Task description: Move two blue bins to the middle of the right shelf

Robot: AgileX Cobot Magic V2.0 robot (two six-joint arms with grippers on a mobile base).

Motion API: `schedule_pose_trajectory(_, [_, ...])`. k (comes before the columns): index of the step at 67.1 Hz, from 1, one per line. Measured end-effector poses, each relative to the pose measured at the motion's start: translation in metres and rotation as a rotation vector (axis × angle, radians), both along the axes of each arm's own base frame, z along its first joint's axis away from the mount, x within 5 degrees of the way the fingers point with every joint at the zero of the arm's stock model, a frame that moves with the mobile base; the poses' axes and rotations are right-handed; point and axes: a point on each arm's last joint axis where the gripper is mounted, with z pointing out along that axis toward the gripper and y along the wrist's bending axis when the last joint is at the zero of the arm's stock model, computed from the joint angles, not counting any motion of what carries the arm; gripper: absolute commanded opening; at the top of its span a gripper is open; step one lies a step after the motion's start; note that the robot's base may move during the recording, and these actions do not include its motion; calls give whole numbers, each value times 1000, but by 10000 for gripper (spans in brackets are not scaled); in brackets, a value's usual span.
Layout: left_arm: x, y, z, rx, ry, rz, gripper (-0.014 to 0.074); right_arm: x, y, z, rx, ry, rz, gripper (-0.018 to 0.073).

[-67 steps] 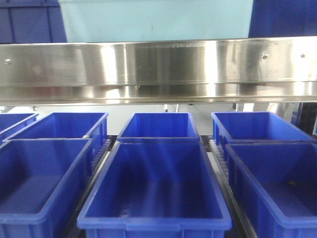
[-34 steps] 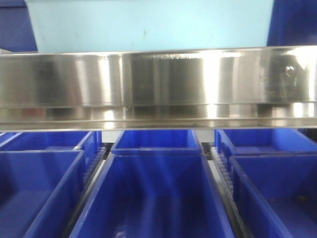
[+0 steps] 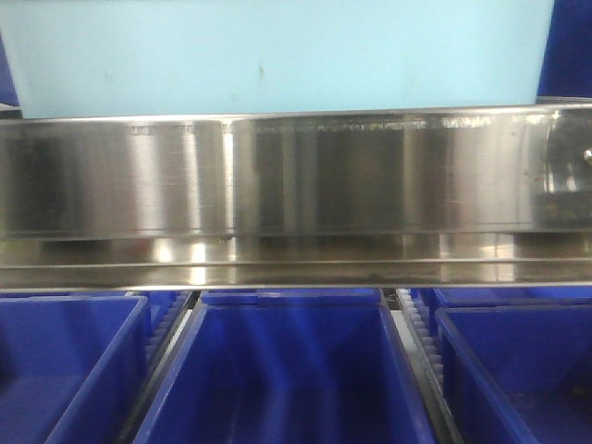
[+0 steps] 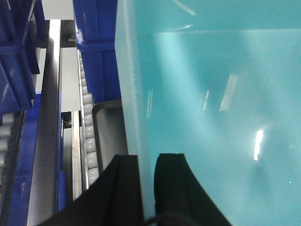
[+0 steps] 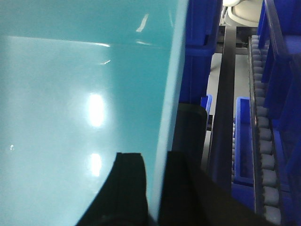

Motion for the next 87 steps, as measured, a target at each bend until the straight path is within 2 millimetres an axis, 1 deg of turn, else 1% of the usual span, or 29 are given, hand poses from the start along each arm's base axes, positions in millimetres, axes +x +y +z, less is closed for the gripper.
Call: schedule_pose_trajectory(87, [0,0,0,0,0,0,-111,0,0,0,0,0,0,-153])
